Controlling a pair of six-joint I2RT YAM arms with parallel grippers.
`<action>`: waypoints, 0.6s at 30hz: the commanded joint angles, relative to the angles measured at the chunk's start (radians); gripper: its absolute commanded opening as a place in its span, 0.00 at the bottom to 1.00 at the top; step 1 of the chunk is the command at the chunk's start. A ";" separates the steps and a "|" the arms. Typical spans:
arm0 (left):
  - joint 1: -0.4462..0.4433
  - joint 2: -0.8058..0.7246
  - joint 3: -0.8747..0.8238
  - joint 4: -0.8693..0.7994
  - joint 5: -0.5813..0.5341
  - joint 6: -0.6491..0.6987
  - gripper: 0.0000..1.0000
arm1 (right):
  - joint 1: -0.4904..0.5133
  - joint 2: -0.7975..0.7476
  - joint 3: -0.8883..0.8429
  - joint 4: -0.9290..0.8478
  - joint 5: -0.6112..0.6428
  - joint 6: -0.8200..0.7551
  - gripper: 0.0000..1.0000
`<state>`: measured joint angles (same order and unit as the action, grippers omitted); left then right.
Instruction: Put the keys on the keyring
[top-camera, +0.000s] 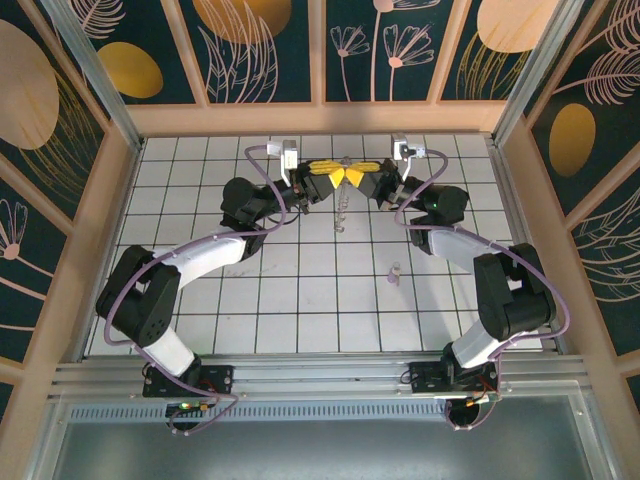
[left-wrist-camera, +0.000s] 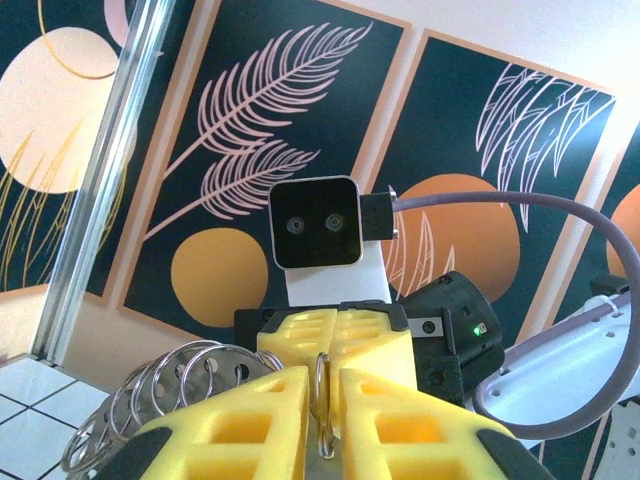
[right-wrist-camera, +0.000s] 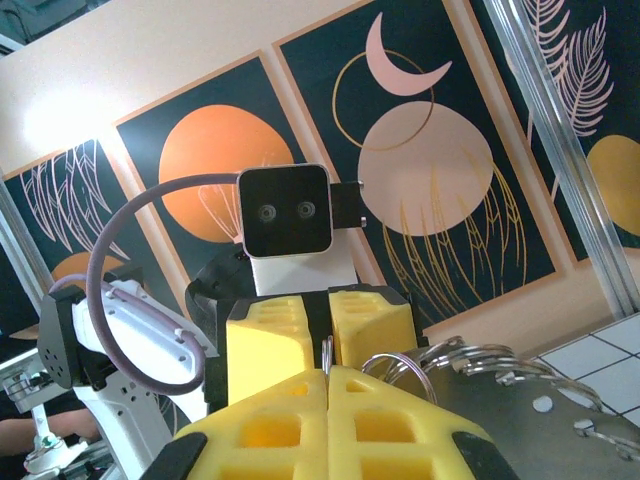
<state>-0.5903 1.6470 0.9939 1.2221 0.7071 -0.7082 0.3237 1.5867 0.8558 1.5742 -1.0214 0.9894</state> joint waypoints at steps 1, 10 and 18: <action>-0.003 0.011 0.021 0.047 0.027 -0.013 0.18 | 0.008 -0.004 0.008 0.056 0.010 -0.025 0.00; -0.004 0.018 0.025 0.042 0.028 -0.005 0.00 | 0.009 -0.008 0.006 0.049 -0.002 -0.023 0.00; -0.005 -0.022 0.026 -0.056 0.035 0.100 0.00 | -0.082 -0.155 -0.052 -0.173 0.015 -0.129 0.43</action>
<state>-0.5896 1.6505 0.9943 1.1980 0.7258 -0.6842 0.2916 1.5307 0.8288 1.4639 -1.0180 0.9226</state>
